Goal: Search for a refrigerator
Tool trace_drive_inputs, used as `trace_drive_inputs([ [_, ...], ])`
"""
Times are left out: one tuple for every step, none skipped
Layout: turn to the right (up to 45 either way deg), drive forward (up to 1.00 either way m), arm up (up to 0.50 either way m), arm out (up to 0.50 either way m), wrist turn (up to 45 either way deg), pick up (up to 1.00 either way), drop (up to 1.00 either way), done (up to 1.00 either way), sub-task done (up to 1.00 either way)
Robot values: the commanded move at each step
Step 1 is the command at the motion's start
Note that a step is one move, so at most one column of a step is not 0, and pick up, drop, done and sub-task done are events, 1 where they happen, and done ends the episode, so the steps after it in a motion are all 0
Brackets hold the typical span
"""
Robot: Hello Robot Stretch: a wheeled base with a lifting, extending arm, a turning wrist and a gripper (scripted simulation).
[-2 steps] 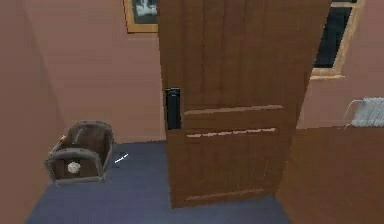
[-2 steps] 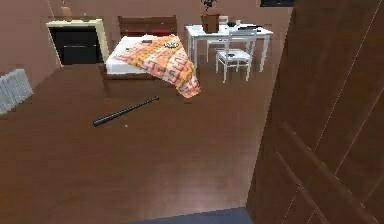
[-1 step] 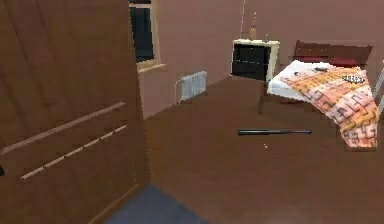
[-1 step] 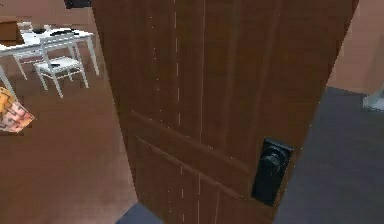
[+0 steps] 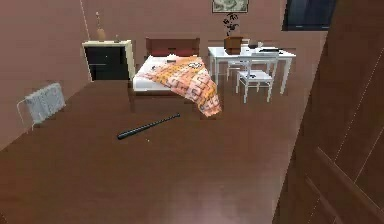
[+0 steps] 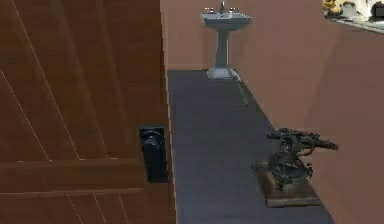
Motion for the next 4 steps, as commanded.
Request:
trace_drive_inputs([
  [0.0, 1.0, 0.0, 0.0, 0.0, 0.0, 0.0, 0.0, 0.0],
  [9.0, 0.0, 0.0, 0.0, 0.0, 0.0, 0.0, 0.0, 0.0],
  [0.0, 0.15, 0.0, 0.0, 0.0, 0.0, 0.0, 0.0, 0.0],
  [45.0, 0.0, 0.0, 0.0, 0.0, 0.0, 0.0, 0.0, 0.0],
])
